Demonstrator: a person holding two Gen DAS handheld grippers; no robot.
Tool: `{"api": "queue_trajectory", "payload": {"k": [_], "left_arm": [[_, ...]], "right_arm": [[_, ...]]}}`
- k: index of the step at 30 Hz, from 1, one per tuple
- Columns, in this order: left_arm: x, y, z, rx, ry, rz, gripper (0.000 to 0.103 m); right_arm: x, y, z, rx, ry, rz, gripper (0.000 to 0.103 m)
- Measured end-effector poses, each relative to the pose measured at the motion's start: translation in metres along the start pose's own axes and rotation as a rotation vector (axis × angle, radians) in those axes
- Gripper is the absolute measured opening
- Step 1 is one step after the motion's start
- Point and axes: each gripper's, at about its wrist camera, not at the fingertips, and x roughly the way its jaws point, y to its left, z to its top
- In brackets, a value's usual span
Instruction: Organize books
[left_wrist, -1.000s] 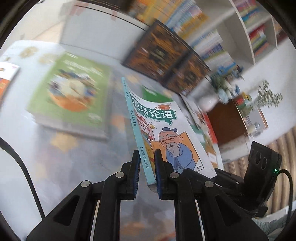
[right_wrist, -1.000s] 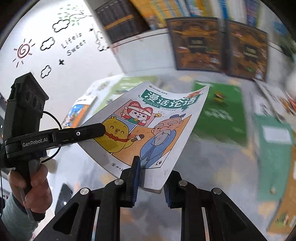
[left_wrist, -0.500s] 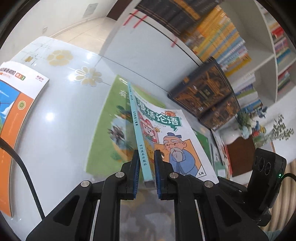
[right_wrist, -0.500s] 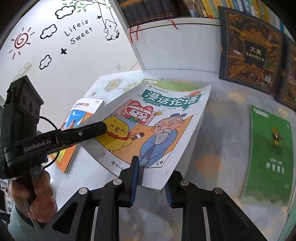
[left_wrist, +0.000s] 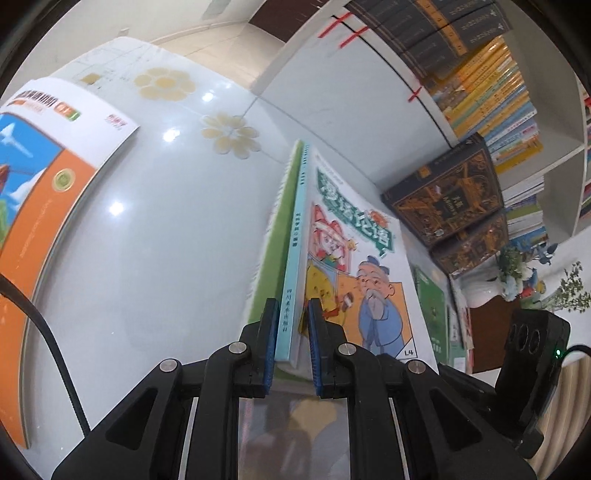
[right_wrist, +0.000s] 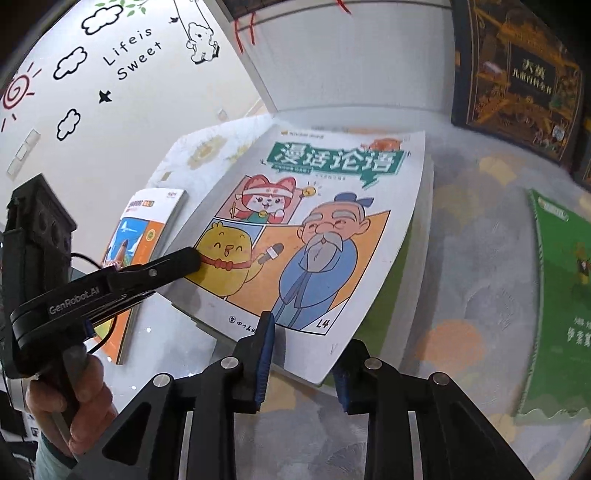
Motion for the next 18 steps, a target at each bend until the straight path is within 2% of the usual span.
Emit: {"api": "queue_trajectory", "payload": {"k": [3,7,11,15,18], "left_arm": [[-0.005,0.004,-0.006,-0.014,-0.001,0.000,0.012],[-0.014,0.003,-0.013,-0.002,-0.013,0.046,0.012],[-0.024,-0.004,-0.021,0.019,-0.021,0.050,0.012],[-0.033,-0.026,-0.028,0.105,-0.034,0.081,0.015],[-0.033,-0.054,-0.036,0.177,-0.017,0.070,0.016]], "right_arm": [[0.000,-0.006,0.000,0.022,-0.006,0.012,0.030],[-0.002,-0.014,0.002,0.033,-0.001,0.013,0.035],[-0.011,-0.024,-0.003,0.057,-0.001,-0.002,0.053],[-0.026,-0.041,-0.019,0.087,-0.012,0.039,0.054],[-0.038,-0.055,-0.033,0.101,-0.019,0.030,0.054]]}}
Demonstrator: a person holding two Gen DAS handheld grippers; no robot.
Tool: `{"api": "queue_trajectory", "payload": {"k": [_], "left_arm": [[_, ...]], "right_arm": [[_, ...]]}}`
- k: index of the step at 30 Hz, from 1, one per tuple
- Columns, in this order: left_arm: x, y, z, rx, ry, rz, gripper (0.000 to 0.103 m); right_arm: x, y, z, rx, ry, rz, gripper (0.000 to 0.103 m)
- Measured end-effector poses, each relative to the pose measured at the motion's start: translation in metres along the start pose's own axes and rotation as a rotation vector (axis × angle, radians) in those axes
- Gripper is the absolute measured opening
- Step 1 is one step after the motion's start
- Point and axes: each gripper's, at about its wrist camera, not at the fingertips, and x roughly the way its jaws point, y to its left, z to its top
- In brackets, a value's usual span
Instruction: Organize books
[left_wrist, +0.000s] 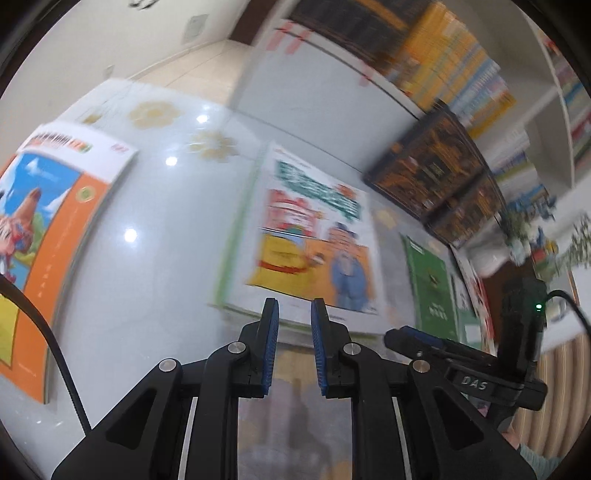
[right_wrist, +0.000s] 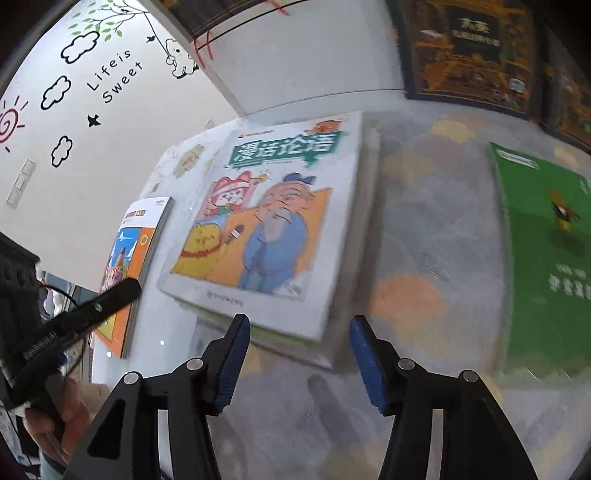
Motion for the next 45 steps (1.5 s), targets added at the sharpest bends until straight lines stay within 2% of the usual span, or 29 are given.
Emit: {"api": "queue_trajectory", "payload": {"k": [2,5,9,10,12,15,21,23,26,29,32,33,36,41,45], "left_arm": [[0.004,-0.022,-0.004,0.042,0.011,-0.027,0.026],[0.017,-0.062,-0.014,0.114,0.034,-0.066,0.027],[0.053,-0.111,-0.029,0.168,0.134,-0.120,0.047],[0.060,-0.121,-0.032,0.180,0.148,-0.136,0.049],[0.082,-0.144,-0.036,0.210,0.179,-0.158,0.050],[0.111,-0.167,-0.037,0.223,0.199,-0.140,0.050],[0.164,-0.182,-0.032,0.191,0.235,-0.085,0.049],[0.173,-0.186,-0.031,0.185,0.238,-0.056,0.048],[0.182,-0.190,-0.033,0.182,0.235,-0.025,0.048],[0.192,-0.191,-0.034,0.169,0.249,-0.020,0.048],[0.194,-0.194,-0.037,0.173,0.255,-0.039,0.048],[0.194,-0.196,-0.039,0.177,0.276,-0.075,0.044],[0.188,-0.197,-0.045,0.193,0.289,-0.071,0.044],[0.151,-0.176,-0.075,0.165,0.319,-0.073,0.044],[0.120,-0.162,-0.117,0.143,0.365,-0.072,0.044]], "right_arm": [[-0.010,-0.018,-0.011,0.035,-0.001,-0.011,0.054],[-0.027,-0.055,-0.028,0.119,-0.006,-0.033,0.054],[-0.054,-0.106,-0.043,0.211,-0.042,-0.076,0.054],[-0.062,-0.120,-0.044,0.224,-0.056,-0.091,0.054],[-0.076,-0.149,-0.042,0.246,-0.080,-0.132,0.057],[-0.090,-0.194,-0.033,0.289,-0.118,-0.169,0.057],[-0.095,-0.257,-0.012,0.374,-0.154,-0.139,0.057],[-0.088,-0.261,-0.002,0.356,-0.149,-0.126,0.057],[-0.071,-0.255,0.009,0.310,-0.118,-0.169,0.057],[-0.066,-0.248,0.015,0.260,-0.132,-0.212,0.057],[-0.063,-0.243,0.018,0.248,-0.137,-0.243,0.052],[-0.064,-0.241,0.015,0.246,-0.135,-0.243,0.050],[-0.066,-0.233,0.008,0.228,-0.119,-0.251,0.050],[-0.071,-0.216,-0.026,0.222,-0.066,-0.171,0.050],[-0.077,-0.185,-0.075,0.135,-0.031,-0.202,0.050]]}}
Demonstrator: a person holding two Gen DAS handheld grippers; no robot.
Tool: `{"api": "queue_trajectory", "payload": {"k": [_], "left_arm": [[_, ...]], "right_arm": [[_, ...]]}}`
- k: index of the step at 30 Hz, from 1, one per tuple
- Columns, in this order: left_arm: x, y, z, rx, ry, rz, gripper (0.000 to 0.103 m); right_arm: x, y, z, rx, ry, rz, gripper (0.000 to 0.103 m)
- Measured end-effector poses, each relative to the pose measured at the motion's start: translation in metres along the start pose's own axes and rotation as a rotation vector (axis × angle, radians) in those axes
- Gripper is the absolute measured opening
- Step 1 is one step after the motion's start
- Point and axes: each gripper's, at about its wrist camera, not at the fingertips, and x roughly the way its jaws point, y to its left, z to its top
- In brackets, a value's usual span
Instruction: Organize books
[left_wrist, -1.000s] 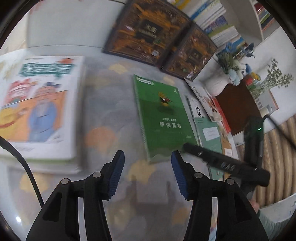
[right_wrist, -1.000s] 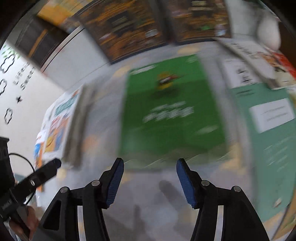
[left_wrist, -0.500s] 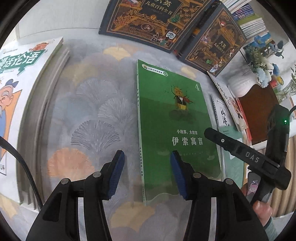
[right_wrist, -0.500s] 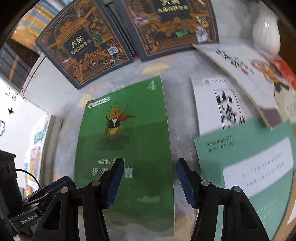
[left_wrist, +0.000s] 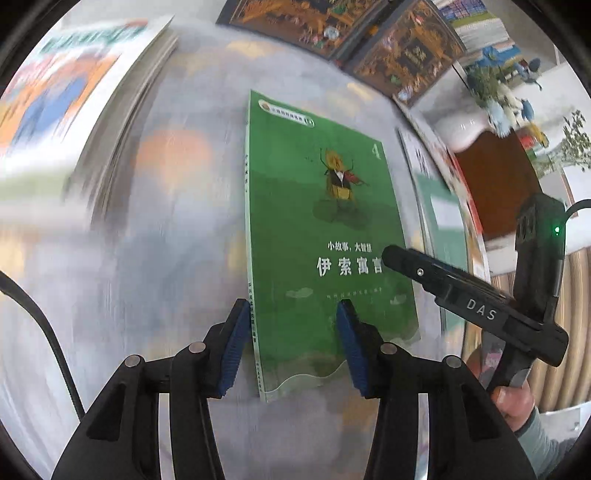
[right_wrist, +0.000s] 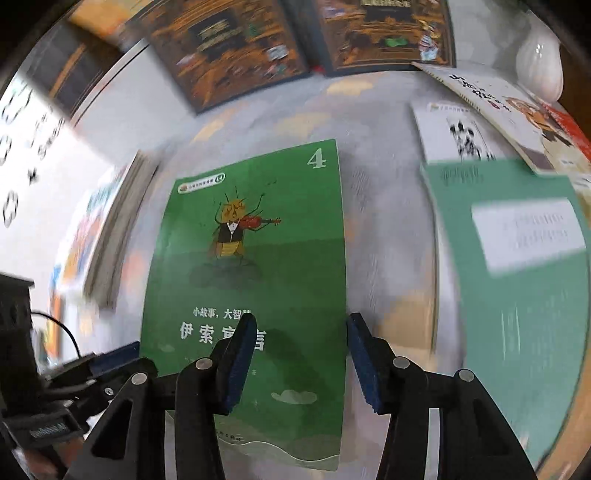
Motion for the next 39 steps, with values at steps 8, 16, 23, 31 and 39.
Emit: {"api": "queue_trajectory", "payload": {"k": [8,16,23,31,39], "left_arm": [[-0.018,-0.007,-0.087,-0.071,0.063,-0.065,0.044],[-0.018,-0.010,-0.111,-0.156,0.062,-0.048,0.044],[-0.018,0.002,-0.120,-0.276,0.023,-0.132,0.044],[-0.036,-0.002,-0.125,-0.388,-0.095,-0.411,0.044],[-0.017,-0.026,-0.117,-0.283,-0.061,-0.139,0.007]], "right_arm": [[-0.025,0.003,-0.075,-0.036,0.079,0.015,0.062],[-0.042,-0.011,-0.113,0.002,0.106,-0.023,0.060],[-0.046,-0.008,-0.120,-0.017,0.085,-0.005,0.038],[-0.046,-0.017,-0.121,-0.002,0.094,0.062,0.038],[-0.042,-0.023,-0.119,0.044,0.109,0.117,0.038]]}}
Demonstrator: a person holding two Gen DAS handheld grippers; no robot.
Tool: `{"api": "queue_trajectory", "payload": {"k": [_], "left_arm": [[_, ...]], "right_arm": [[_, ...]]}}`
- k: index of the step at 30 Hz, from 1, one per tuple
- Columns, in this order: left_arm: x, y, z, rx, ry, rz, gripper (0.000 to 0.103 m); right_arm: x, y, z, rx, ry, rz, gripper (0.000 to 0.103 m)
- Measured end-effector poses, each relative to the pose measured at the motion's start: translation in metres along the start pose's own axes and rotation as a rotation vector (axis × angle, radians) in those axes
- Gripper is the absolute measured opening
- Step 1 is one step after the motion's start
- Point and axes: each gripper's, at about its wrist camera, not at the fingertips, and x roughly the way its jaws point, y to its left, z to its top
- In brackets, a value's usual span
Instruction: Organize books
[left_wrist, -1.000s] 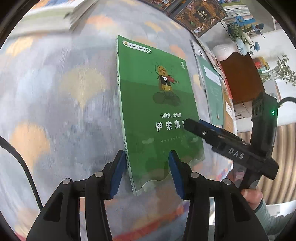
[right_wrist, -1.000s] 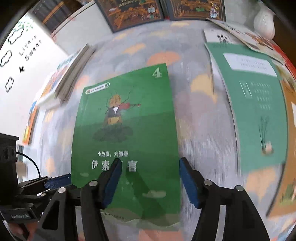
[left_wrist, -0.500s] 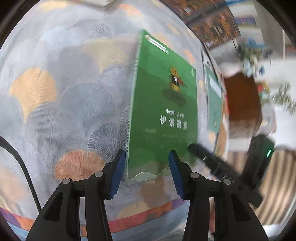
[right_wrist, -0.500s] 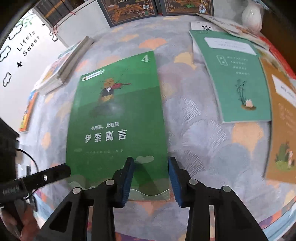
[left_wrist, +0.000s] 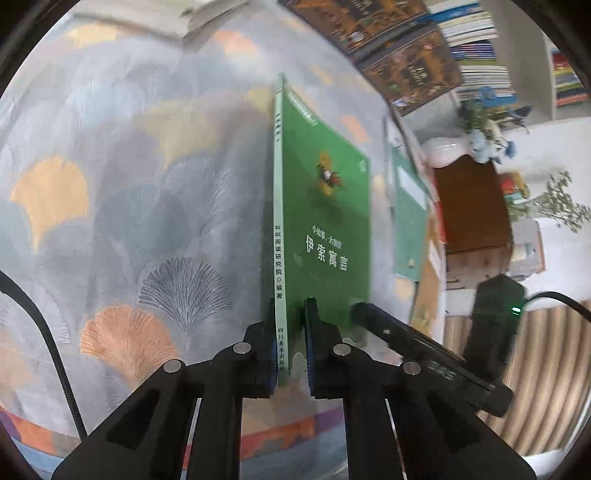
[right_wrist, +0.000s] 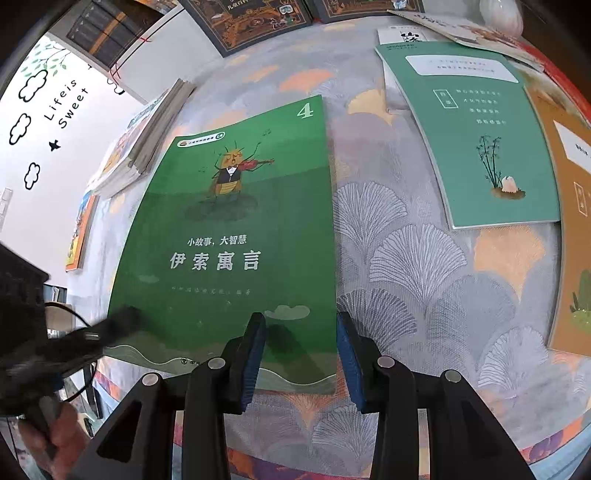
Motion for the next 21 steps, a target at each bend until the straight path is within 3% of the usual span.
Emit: {"api": "queue_trajectory", "payload": {"k": [4,8,13,21], "left_arm": [[0.001,-0.001,0.005,-0.055,-0.012,-0.066,0.007],[-0.001,-0.005,0.014,-0.095,0.007,-0.164,0.007],[-0.002,-0.007,0.026,-0.186,0.030,-0.282,0.007],[-0.001,-0.003,0.037,-0.282,0.068,-0.367,0.007]], "right_arm": [[-0.004,-0.007,0.000,0.009,0.032,0.037,0.040],[-0.011,-0.030,0.004,0.104,0.082,0.159,0.056],[-0.015,-0.051,0.001,0.176,0.112,0.252,0.057],[0.003,-0.081,0.000,0.382,0.136,0.558,0.061]]}}
